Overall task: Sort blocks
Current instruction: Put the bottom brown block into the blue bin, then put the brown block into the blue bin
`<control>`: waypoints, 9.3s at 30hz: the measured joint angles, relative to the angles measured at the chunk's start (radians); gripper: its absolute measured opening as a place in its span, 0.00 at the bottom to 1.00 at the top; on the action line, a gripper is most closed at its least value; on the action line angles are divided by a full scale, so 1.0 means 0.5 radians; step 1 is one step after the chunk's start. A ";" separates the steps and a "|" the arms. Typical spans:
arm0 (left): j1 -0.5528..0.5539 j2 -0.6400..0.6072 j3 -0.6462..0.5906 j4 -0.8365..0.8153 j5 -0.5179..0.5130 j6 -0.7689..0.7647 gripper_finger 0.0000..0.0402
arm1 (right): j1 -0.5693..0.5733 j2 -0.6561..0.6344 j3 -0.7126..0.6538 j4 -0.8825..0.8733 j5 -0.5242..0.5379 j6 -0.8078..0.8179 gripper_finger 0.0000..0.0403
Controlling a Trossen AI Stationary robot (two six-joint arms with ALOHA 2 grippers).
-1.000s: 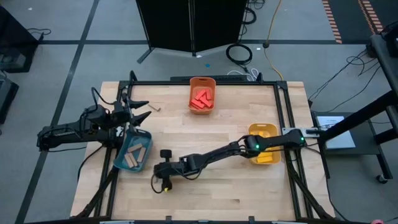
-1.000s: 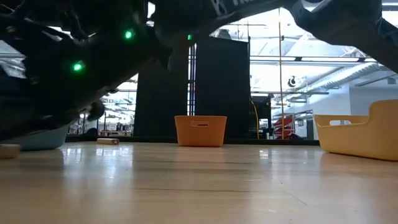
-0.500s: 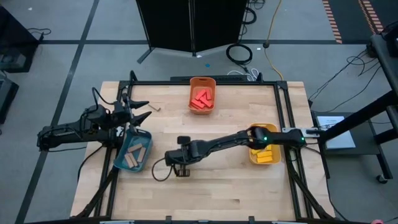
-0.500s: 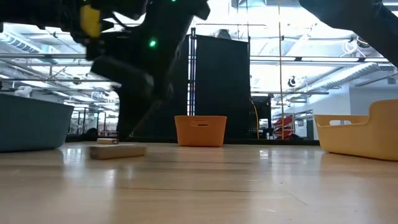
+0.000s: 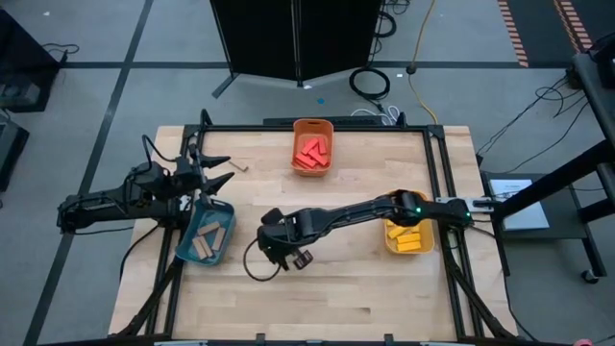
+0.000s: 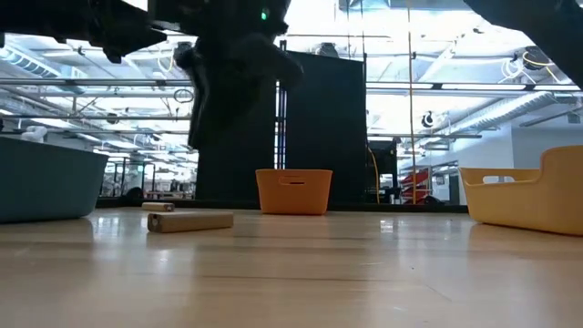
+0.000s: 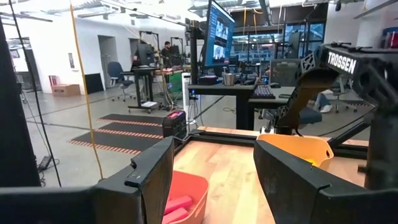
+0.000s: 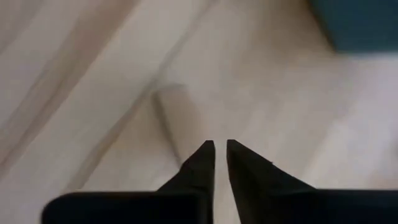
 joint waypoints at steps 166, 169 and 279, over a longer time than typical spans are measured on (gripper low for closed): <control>0.774 1.090 0.602 -1.083 -0.541 -0.189 0.55 | -0.858 0.282 0.089 0.958 -0.364 1.537 0.39; 0.885 1.402 0.832 -1.388 -0.439 -0.025 0.55 | -0.857 0.131 0.089 0.446 -0.329 1.387 0.39; -1.624 0.519 0.201 -0.034 -1.486 0.310 0.15 | 0.486 -0.353 -1.563 1.718 1.049 2.541 0.38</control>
